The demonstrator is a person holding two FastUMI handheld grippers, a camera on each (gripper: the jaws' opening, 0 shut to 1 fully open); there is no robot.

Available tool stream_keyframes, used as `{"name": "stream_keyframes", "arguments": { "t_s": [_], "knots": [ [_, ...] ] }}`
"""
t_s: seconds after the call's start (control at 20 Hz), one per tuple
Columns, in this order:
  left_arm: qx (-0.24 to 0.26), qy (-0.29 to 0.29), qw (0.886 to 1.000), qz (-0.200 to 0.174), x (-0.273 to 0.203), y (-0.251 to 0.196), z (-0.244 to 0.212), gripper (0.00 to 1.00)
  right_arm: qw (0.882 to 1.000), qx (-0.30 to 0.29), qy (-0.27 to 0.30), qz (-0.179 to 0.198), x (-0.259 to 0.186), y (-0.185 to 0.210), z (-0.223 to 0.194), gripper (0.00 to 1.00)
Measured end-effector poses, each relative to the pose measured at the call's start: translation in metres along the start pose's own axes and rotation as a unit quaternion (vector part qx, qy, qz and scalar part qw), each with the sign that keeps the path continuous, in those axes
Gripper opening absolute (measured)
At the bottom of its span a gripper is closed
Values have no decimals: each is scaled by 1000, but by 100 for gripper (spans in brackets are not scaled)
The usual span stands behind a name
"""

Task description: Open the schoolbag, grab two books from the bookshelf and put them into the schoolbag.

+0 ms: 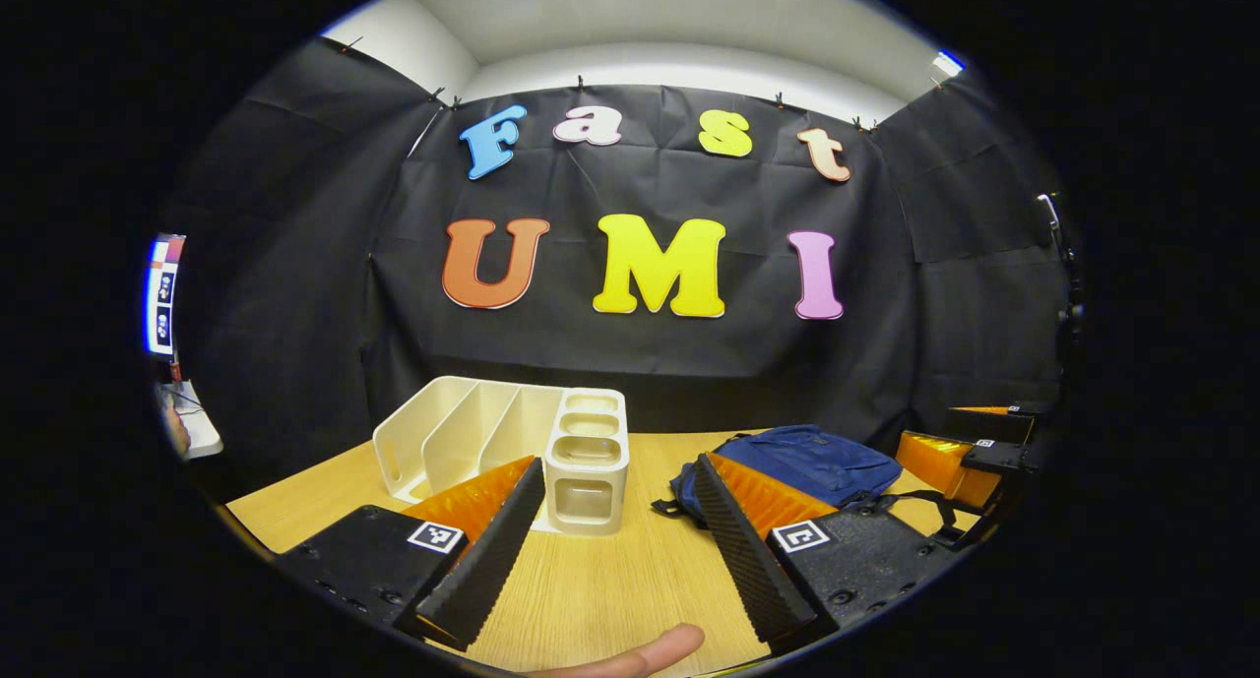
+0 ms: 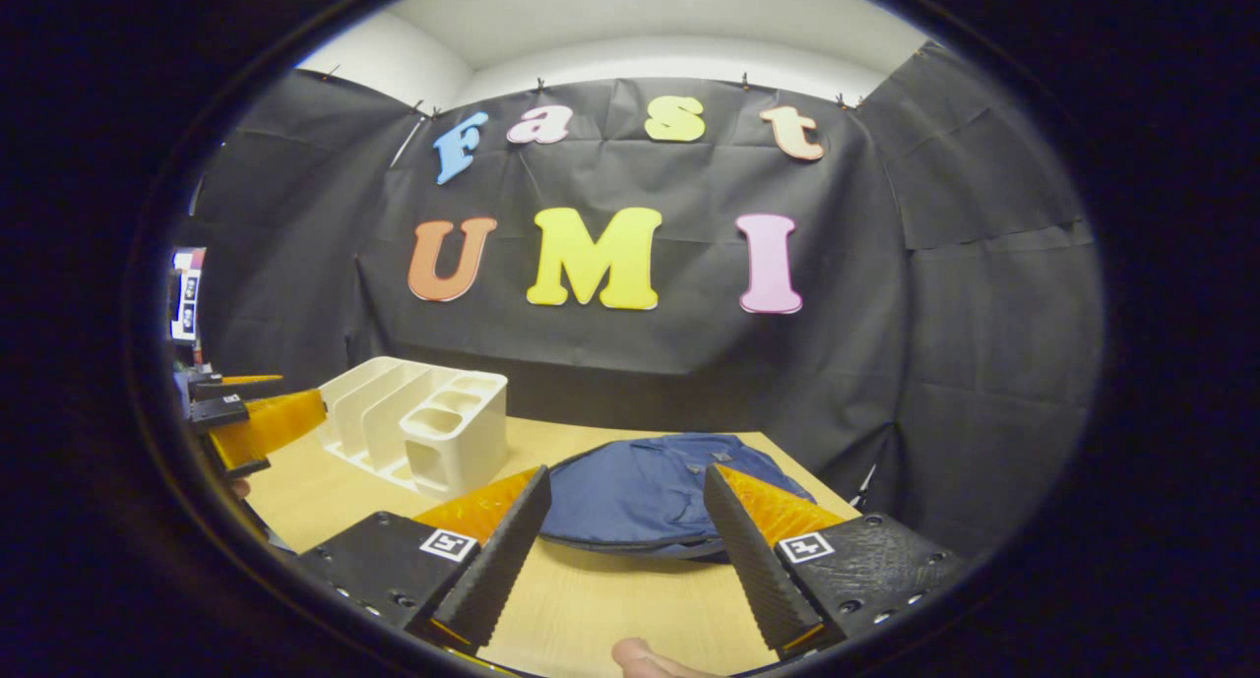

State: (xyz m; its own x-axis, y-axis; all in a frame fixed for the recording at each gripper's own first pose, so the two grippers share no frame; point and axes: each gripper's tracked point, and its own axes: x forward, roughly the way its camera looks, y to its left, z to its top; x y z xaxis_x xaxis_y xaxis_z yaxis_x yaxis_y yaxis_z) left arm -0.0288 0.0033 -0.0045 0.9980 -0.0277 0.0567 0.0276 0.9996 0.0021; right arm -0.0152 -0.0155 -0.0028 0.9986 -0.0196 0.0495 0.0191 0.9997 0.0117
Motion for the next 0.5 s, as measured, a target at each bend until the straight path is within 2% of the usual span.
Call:
{"name": "stream_keyframes", "arguments": {
  "t_s": [0.2,0.5],
  "knots": [
    [4,5,1000,1,1,-1,-4,100,1000,8,7,7,0,2,-4,98],
    [-10,9,1000,3,3,2,-6,98,1000,-1,-8,2,-7,-1,5,95]
  ]
}}
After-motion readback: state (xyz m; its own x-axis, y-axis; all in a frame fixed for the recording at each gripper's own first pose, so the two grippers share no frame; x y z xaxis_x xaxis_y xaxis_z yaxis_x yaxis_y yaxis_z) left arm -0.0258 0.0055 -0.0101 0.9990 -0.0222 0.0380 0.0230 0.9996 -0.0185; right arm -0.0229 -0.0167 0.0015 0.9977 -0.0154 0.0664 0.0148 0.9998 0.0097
